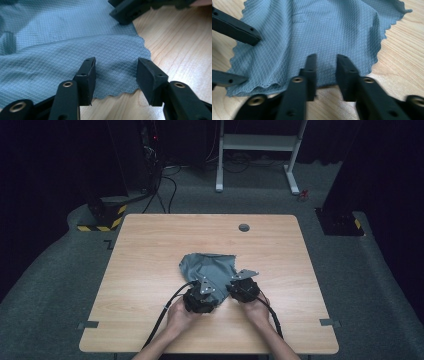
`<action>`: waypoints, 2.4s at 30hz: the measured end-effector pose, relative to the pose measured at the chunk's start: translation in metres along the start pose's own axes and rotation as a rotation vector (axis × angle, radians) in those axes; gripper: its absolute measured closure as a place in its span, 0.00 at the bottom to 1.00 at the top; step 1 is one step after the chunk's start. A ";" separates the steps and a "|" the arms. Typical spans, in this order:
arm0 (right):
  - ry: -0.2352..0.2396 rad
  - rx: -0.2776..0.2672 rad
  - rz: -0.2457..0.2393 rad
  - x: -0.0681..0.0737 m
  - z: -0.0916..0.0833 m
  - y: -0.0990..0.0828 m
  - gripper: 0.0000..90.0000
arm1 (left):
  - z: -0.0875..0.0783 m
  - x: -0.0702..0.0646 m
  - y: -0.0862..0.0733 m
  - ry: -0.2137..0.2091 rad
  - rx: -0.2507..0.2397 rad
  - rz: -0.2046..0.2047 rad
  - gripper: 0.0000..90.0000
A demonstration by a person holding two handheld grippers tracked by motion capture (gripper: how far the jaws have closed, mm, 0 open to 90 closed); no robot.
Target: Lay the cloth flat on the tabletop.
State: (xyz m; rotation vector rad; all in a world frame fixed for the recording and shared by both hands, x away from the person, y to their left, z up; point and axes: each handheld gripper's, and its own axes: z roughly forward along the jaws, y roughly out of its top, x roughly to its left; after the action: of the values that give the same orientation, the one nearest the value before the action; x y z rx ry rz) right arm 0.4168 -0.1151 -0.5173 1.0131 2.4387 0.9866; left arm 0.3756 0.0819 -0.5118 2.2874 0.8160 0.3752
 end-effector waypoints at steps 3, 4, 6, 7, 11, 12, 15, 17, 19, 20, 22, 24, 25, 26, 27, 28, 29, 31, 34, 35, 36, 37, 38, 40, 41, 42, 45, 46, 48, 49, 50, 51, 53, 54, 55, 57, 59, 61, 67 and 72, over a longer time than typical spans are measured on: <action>-0.001 0.013 -0.042 0.001 0.000 0.001 0.97 | -0.001 0.003 -0.001 -0.008 -0.001 -0.002 0.75; -0.007 0.018 -0.051 0.002 0.000 0.002 0.98 | -0.001 0.005 -0.001 -0.005 0.000 0.000 0.80; -0.002 0.026 -0.053 0.001 0.000 0.003 0.99 | -0.003 0.008 -0.002 0.002 0.010 0.007 0.91; 0.003 0.023 -0.050 0.000 0.000 0.003 0.99 | -0.004 0.009 -0.002 0.002 0.014 0.004 0.95; 0.004 0.021 -0.035 -0.003 -0.002 0.004 0.99 | -0.017 0.014 -0.010 -0.013 -0.006 -0.012 0.96; 0.012 0.015 -0.033 -0.003 -0.003 0.005 0.99 | -0.023 0.016 -0.012 -0.019 -0.015 -0.017 0.95; 0.009 0.005 -0.051 0.001 -0.010 0.009 0.99 | -0.041 0.021 -0.019 -0.019 -0.009 -0.024 0.94; 0.000 0.002 -0.070 0.001 -0.015 0.012 0.99 | -0.053 0.026 -0.028 -0.004 -0.006 -0.028 0.94; 0.006 -0.002 -0.063 -0.001 -0.019 0.014 0.99 | -0.065 0.032 -0.039 0.005 -0.003 -0.044 0.95; 0.007 -0.006 -0.060 -0.002 -0.020 0.014 0.99 | -0.070 0.035 -0.045 0.015 0.006 -0.052 0.95; 0.008 -0.003 -0.058 -0.003 -0.022 0.015 0.99 | -0.079 0.042 -0.057 0.030 0.016 -0.073 0.95; 0.010 0.003 -0.053 -0.002 -0.021 0.016 0.99 | -0.084 0.048 -0.066 0.041 0.021 -0.099 0.95; 0.010 0.009 -0.051 -0.001 -0.019 0.016 0.98 | -0.085 0.051 -0.069 0.041 0.020 -0.111 0.94; 0.009 0.014 -0.057 -0.001 -0.017 0.016 0.98 | -0.086 0.053 -0.072 0.041 0.015 -0.131 0.91; 0.008 0.019 -0.051 -0.001 -0.015 0.016 0.94 | -0.086 0.054 -0.073 0.046 0.008 -0.140 0.86; 0.013 0.015 -0.041 0.000 -0.014 0.016 0.91 | -0.085 0.054 -0.074 0.055 -0.003 -0.150 0.79; 0.022 0.005 -0.031 0.000 -0.014 0.015 0.88 | -0.085 0.054 -0.075 0.061 -0.016 -0.161 0.74; 0.043 -0.031 -0.013 0.004 -0.020 0.012 0.81 | -0.083 0.053 -0.075 0.075 -0.050 -0.170 0.63; 0.059 -0.046 -0.009 0.008 -0.025 0.007 0.76 | -0.078 0.052 -0.076 0.110 -0.078 -0.181 0.58; 0.063 -0.043 -0.008 0.010 -0.027 0.004 0.74 | -0.076 0.053 -0.077 0.124 -0.079 -0.187 0.56; 0.065 -0.040 -0.018 0.012 -0.027 0.001 0.73 | -0.073 0.053 -0.078 0.139 -0.079 -0.194 0.55; 0.063 -0.032 -0.022 0.014 -0.026 -0.001 0.72 | -0.072 0.054 -0.080 0.147 -0.082 -0.204 0.53; 0.062 -0.027 -0.024 0.015 -0.025 -0.004 0.70 | -0.070 0.054 -0.081 0.157 -0.083 -0.209 0.53; 0.066 -0.022 -0.015 0.016 -0.022 -0.006 0.69 | -0.067 0.055 -0.084 0.173 -0.079 -0.215 0.51; 0.068 -0.015 -0.013 0.016 -0.020 -0.007 0.69 | -0.066 0.056 -0.086 0.178 -0.073 -0.216 0.50; 0.064 -0.007 -0.016 0.017 -0.017 -0.007 0.70 | -0.064 0.056 -0.088 0.186 -0.066 -0.212 0.49; 0.046 0.017 -0.047 0.020 -0.012 -0.009 0.76 | -0.063 0.058 -0.092 0.177 -0.097 -0.231 0.46; 0.046 0.018 -0.048 0.021 -0.012 -0.009 0.80 | -0.063 0.058 -0.094 0.181 -0.110 -0.230 0.45; 0.038 0.024 -0.065 0.021 -0.013 -0.009 0.91 | -0.063 0.059 -0.094 0.189 -0.106 -0.229 0.43; 0.032 0.027 -0.076 0.022 -0.014 -0.009 0.96 | -0.063 0.058 -0.094 0.190 -0.107 -0.235 0.43; 0.028 0.030 -0.089 0.022 -0.014 -0.009 0.99 | -0.063 0.058 -0.094 0.191 -0.105 -0.238 0.42; 0.021 0.041 -0.104 0.024 -0.014 -0.007 1.00 | -0.063 0.058 -0.094 0.192 -0.104 -0.238 0.41; 0.021 0.043 -0.108 0.024 -0.014 -0.006 1.00 | -0.063 0.059 -0.094 0.193 -0.102 -0.238 0.40; 0.026 0.039 -0.104 0.024 -0.015 -0.005 1.00 | -0.062 0.058 -0.094 0.195 -0.104 -0.244 0.40; 0.033 0.033 -0.099 0.023 -0.016 -0.003 1.00 | -0.062 0.059 -0.094 0.195 -0.104 -0.243 0.39; 0.039 0.021 -0.093 0.022 -0.019 0.002 1.00 | -0.062 0.059 -0.094 0.198 -0.102 -0.244 0.39; 0.042 0.019 -0.100 0.022 -0.022 0.010 1.00 | -0.062 0.059 -0.094 0.198 -0.102 -0.244 0.39; 0.044 0.022 -0.112 0.023 -0.023 0.020 1.00 | -0.062 0.059 -0.094 0.197 -0.102 -0.244 0.39; 0.050 0.070 -0.139 0.027 -0.006 0.055 0.99 | -0.062 0.059 -0.094 0.195 -0.101 -0.243 0.38; 0.047 0.141 -0.153 0.033 0.033 0.072 0.99 | -0.062 0.059 -0.094 0.195 -0.101 -0.241 0.38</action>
State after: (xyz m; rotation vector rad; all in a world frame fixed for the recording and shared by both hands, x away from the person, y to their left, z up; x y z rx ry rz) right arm 0.4467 -0.0384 -0.4910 0.8391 2.6107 0.8064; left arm 0.3493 0.2053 -0.5271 2.0527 1.1315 0.5220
